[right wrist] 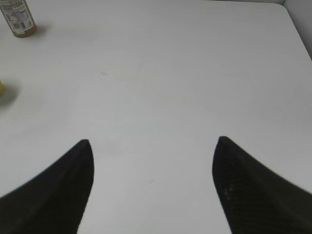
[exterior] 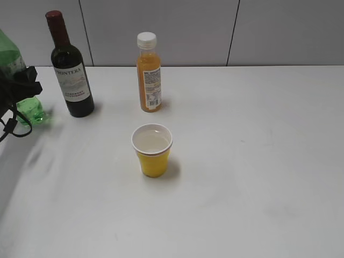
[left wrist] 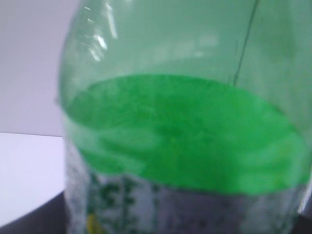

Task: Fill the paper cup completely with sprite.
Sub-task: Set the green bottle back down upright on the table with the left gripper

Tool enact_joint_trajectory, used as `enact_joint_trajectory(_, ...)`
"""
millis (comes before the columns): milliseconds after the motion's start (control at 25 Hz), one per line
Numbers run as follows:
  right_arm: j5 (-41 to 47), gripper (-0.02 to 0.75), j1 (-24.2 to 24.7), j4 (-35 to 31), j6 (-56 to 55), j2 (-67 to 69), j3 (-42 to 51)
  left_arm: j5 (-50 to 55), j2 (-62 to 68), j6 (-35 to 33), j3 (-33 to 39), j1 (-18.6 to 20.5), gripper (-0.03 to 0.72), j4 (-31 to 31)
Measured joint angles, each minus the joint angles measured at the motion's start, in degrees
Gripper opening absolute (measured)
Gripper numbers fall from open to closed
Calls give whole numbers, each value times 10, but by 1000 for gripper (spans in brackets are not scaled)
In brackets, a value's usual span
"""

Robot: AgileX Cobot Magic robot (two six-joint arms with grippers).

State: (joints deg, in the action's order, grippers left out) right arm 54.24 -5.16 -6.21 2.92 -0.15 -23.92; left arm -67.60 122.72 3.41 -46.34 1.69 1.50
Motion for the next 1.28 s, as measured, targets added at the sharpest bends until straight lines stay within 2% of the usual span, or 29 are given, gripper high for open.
enact_joint_trajectory(280,0,585,0,0,0,0,0,-15,18,0,-5,11,463,-6)
enact_joint_trajectory(480,0,585,0,0,0,0,0,-15,18,0,-5,17,465,-49)
enact_joint_trajectory(520,0,585,0,0,0,0,0,-15,18,0,-5,17,486,-53)
enact_joint_trajectory(640,0,585,0,0,0,0,0,-16,15,0,0,17,615,-58)
enact_joint_trajectory(720,0,585,0,0,-1,0,0,-16,5,0,14,17,648,-58)
enact_joint_trajectory(1280,0,585,0,0,0,0,0,-17,-112,-20,149,17,641,-54)
